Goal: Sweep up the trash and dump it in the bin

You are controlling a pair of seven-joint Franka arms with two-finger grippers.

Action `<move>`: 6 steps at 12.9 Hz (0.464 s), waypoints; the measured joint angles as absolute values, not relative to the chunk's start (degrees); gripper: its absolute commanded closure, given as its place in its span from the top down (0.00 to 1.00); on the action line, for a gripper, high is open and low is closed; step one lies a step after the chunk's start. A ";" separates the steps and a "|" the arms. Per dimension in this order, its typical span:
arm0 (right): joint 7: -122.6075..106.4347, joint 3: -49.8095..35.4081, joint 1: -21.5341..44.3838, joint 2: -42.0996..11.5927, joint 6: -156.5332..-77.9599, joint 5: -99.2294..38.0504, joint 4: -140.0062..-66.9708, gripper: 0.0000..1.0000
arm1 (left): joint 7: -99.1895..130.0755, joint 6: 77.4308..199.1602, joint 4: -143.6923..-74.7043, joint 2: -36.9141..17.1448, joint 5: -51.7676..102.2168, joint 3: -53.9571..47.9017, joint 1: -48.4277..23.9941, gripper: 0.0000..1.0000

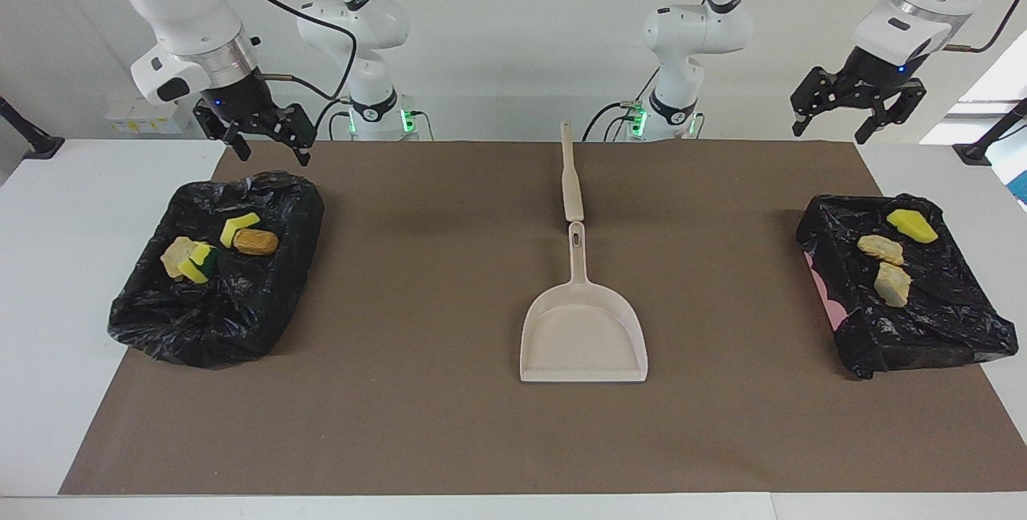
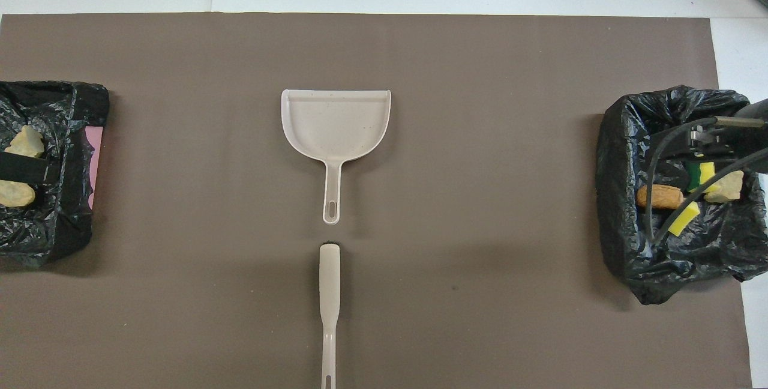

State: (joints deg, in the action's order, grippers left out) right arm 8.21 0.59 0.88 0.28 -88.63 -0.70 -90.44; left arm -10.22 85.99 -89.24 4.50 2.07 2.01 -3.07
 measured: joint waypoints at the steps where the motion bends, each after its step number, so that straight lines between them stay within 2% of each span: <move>1: 8.21 0.59 0.88 0.28 -88.63 -0.70 -90.44 1.00 | -10.22 85.88 -89.24 4.50 2.06 1.98 -3.07 1.00; 6: 8.21 0.59 0.88 0.28 -88.63 -0.70 -90.44 1.00 | -10.19 85.69 -89.27 4.50 2.05 1.53 -3.07 1.00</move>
